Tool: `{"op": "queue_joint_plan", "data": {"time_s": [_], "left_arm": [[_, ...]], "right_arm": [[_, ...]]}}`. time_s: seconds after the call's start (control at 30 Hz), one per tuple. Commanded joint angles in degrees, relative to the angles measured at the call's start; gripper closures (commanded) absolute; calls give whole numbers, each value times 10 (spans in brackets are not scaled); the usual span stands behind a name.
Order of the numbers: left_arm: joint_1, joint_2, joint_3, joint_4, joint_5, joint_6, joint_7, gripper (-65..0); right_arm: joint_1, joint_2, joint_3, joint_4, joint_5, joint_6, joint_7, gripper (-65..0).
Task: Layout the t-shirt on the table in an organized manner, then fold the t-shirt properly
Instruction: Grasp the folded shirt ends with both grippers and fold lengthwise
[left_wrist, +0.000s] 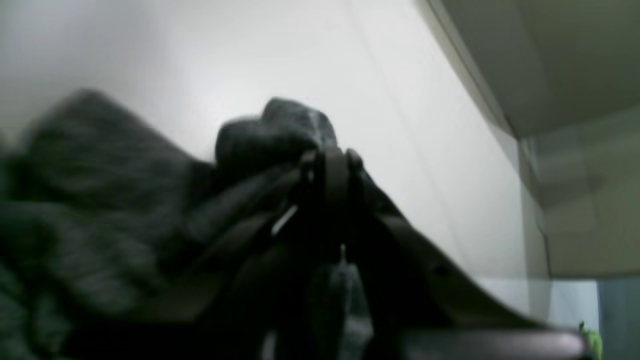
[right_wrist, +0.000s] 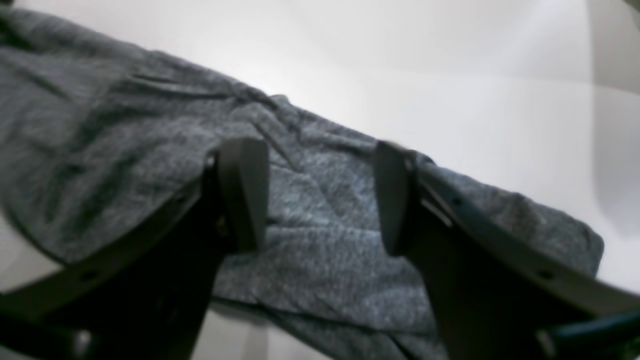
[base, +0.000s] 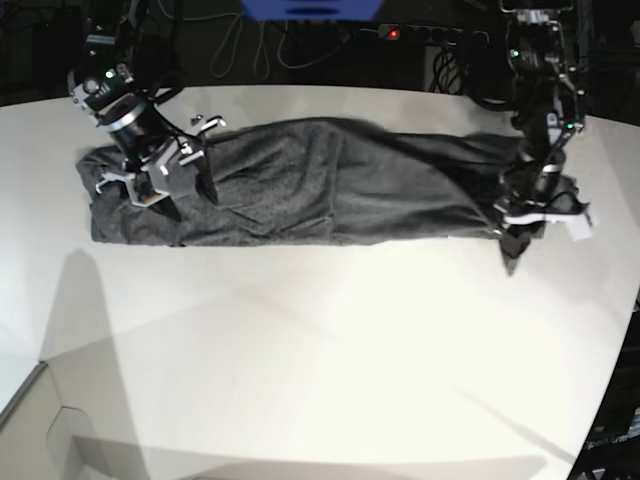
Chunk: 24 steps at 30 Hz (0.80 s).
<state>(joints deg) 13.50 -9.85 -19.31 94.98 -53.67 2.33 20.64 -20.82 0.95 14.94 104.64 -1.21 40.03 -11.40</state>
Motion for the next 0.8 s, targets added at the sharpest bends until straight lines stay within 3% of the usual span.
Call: {"op": "queue_joint_plan", "data": {"time_s": [0.0, 0.43, 0.77], "left_arm": [[-3, -7, -12, 12, -7, -10, -11, 0], [35, -4, -32, 37, -3, -6, -13, 0], [82, -2, -89, 67, -4, -5, -9, 0]], "right_arm": [[1, 2, 0, 9, 12, 0, 17, -340], [-1, 2, -2, 11, 12, 0, 17, -340], [0, 2, -2, 13, 12, 0, 17, -340]]}}
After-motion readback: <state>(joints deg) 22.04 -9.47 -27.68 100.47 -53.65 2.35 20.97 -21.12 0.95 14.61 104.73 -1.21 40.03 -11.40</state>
